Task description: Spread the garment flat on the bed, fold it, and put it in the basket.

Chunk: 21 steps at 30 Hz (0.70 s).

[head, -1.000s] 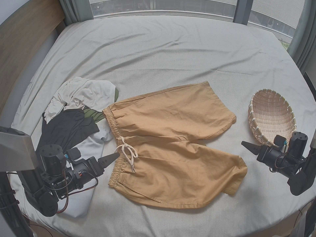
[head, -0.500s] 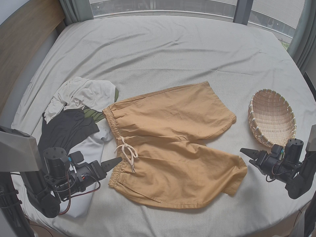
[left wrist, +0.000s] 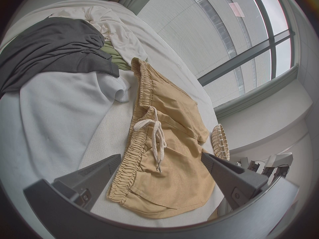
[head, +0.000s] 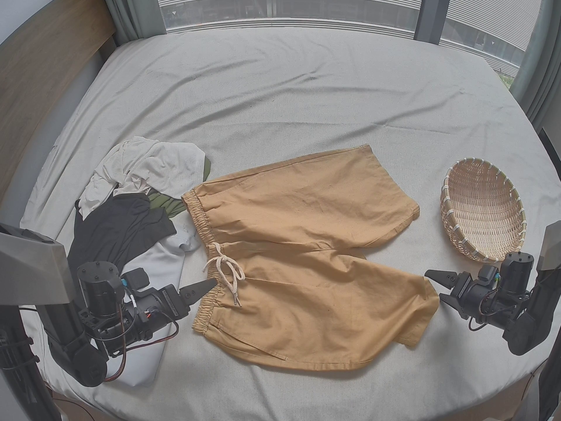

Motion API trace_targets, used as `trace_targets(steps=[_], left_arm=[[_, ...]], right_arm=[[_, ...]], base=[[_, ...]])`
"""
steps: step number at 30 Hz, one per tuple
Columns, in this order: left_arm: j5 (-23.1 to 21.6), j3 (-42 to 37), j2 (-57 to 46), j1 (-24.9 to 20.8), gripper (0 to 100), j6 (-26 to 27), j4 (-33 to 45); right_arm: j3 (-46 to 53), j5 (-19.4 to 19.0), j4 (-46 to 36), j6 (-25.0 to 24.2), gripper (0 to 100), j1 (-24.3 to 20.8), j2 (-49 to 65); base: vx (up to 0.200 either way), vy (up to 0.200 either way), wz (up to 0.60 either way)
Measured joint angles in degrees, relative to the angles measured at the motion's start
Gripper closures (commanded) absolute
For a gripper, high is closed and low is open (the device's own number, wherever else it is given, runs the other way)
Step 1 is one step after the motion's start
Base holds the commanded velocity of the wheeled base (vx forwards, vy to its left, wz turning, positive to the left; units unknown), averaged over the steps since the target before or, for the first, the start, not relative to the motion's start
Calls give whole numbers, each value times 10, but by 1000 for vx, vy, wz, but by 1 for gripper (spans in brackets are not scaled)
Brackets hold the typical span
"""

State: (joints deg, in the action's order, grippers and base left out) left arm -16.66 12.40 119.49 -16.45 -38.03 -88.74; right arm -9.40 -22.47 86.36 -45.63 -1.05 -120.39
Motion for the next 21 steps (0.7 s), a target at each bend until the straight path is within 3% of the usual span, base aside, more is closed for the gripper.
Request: trace_targets(steps=[14, 21], left_arm=[[0, 1, 0, 1, 0, 0, 0], [1, -1, 0, 1, 0, 0, -1]], right_arm=[[-2, 0, 19, 2, 100, 1, -26], [-1, -4, 18, 1, 100, 6, 13]], base=[[0, 0, 0], [0, 0, 0]])
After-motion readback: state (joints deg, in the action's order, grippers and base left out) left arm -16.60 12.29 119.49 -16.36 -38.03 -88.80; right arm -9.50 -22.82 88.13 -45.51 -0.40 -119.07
